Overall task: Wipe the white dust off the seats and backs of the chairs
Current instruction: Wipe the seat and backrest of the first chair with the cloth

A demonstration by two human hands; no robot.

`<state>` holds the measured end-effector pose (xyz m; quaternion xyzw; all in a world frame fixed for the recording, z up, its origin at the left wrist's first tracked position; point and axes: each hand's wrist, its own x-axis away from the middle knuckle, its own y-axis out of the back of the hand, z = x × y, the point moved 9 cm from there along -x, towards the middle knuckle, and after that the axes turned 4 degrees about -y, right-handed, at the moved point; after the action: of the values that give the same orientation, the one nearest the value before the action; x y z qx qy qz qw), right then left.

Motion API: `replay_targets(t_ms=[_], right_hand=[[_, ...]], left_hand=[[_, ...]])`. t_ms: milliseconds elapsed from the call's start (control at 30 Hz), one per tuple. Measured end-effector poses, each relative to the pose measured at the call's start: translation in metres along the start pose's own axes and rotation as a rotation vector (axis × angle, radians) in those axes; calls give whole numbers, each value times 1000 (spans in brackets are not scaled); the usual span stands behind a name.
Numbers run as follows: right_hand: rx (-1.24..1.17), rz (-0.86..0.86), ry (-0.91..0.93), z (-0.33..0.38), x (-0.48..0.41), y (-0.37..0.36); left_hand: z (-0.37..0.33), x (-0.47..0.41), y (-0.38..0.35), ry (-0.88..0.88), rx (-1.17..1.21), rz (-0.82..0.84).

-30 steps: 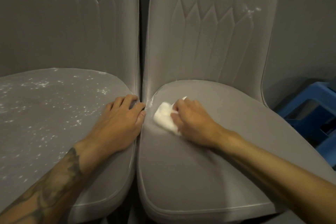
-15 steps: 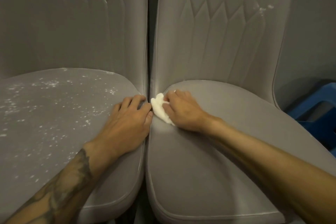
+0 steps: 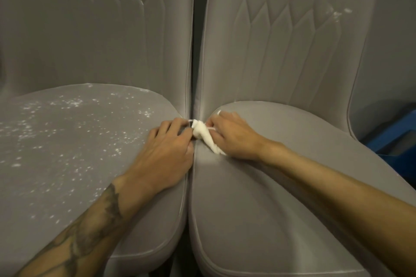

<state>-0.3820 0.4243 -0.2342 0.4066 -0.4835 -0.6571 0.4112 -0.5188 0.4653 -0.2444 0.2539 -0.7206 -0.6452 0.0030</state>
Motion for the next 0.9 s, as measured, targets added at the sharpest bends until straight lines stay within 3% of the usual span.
replay_targets(t_ms=[100,267,433,633,800,900], right_hand=[[53,-74,-125,-4,-18,4],[-94,-26,83,16,20,-9],[-7,-53,-111,8,-11,4],[-185,2,210,41,40,-7],[38,-65,-90,6,-7,5],[-37,-44,36,25,14,-2]], left_hand=[[3,0,1,10,56,-24],[6,0,2,29,96,-28],[11,1,8,87,216,-6],[20,5,14,117,229,30],[14,8,18,88,202,36],[15,8,18,71,210,37]])
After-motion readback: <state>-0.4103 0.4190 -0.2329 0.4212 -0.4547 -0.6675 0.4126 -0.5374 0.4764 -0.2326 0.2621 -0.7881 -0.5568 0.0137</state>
